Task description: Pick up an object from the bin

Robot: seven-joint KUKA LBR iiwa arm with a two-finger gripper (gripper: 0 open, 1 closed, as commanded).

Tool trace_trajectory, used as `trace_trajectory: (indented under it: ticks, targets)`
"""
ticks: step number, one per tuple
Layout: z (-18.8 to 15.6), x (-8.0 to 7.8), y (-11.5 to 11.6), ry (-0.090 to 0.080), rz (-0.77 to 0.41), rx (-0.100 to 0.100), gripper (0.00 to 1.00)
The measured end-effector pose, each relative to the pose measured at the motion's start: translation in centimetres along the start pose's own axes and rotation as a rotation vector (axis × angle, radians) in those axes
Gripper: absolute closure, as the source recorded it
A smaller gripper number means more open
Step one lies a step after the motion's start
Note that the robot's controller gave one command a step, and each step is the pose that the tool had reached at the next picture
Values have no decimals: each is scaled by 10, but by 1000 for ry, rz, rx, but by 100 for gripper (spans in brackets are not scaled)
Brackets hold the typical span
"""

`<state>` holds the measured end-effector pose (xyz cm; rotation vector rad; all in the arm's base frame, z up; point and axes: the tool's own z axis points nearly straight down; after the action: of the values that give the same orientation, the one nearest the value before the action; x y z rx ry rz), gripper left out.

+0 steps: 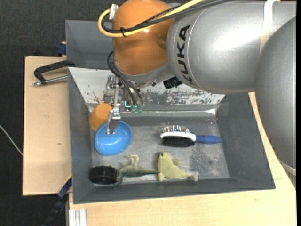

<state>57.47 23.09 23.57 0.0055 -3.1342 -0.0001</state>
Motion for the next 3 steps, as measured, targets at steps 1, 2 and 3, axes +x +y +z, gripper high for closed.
trace_trajectory:
  ticks: [1, 2, 3]
  targets:
    - [91, -7, -25, -35, -106, -11, 0]
    - [95, -7, -26, -38, -90, -13, 0]
    - [95, -9, -28, -39, -86, -12, 100]
